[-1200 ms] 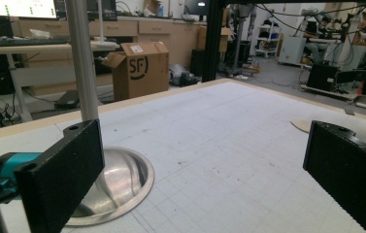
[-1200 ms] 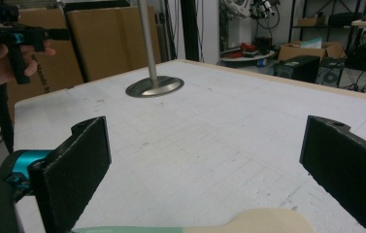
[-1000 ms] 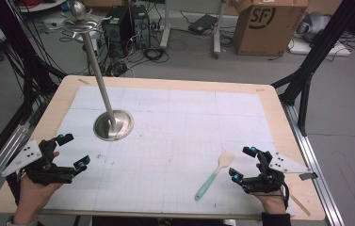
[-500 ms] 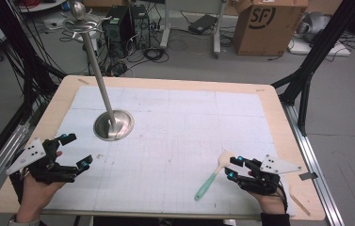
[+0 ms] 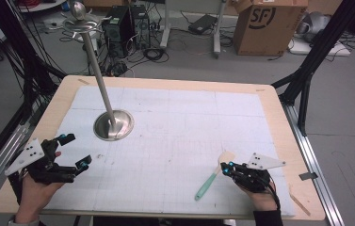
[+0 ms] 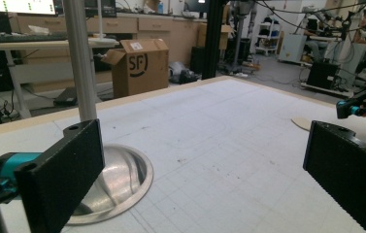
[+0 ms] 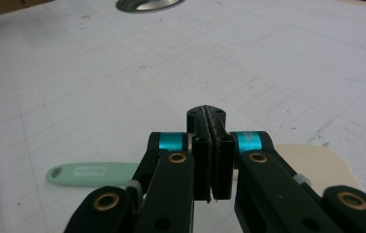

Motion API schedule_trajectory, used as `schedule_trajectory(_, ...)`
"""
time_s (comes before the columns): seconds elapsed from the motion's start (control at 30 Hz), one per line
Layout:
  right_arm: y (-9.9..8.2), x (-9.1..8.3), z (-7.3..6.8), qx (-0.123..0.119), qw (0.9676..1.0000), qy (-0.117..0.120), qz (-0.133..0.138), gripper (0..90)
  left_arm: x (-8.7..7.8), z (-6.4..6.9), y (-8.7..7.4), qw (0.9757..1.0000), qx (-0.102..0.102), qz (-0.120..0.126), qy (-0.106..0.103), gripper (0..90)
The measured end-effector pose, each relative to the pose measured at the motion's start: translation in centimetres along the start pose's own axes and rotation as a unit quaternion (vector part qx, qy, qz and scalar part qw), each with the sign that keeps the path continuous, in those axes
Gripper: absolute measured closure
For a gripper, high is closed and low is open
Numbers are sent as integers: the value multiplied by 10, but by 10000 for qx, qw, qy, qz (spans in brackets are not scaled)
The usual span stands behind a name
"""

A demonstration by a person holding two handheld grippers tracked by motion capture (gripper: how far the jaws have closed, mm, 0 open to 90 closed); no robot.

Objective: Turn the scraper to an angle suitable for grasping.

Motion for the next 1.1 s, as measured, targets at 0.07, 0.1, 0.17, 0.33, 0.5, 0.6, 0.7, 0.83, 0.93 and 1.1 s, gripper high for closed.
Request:
schedule_trajectory(0.07, 0, 5, 2, 61, 9999, -50, -120, 899, 0, 1, -1, 10000, 11, -11, 3, 17)
schedule_trajectory(0.1, 0, 8, 3, 82, 9997, -99, -200, 899, 0, 1, -1, 10000, 12, -17, 2, 17)
schedule_trajectory(0.17, 0, 14, 6, 159, 9993, -144, -317, 899, -1, 1, -1, 10000, 36, -34, 1, 17)
schedule_trajectory(0.33, -1, 28, 16, 308, 9975, -263, -587, 900, -2, 1, -3, 10000, 24, -53, 33, 17)
schedule_trajectory(0.5, -1, 36, 22, 353, 9960, -356, -745, 900, -4, 1, -4, 10000, 25, -58, 52, 17)
schedule_trajectory(0.6, 0, 39, 24, 299, 9950, -451, -840, 900, -5, 1, -5, 9999, 31, -80, 66, 17)
schedule_trajectory(0.7, -2, 41, 26, 331, 9930, -562, -988, 900, -5, 1, -5, 9999, 48, -95, 63, 17)
schedule_trajectory(0.83, -3, 42, 25, 288, 9913, -637, -1117, 900, -6, 1, -5, 9999, 42, -92, 62, 17)
schedule_trajectory(0.93, -4, 39, 23, 347, 9913, -629, -1102, 900, -7, -1, -5, 9999, 6, -76, 86, 17)
schedule_trajectory(1.1, -9, 32, 19, 413, 9911, -655, -1086, 900, -7, -1, -5, 9999, 15, -85, 81, 17)
Point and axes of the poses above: each handheld gripper's, and its own axes: x roughly forward along the jaws, y roughly out of its top, z roughly to its right, the point moved 3 cm from there along x, roughly forward along the jaws, and after that the axes turned 15 degrees about y, right-handed, at the moved point
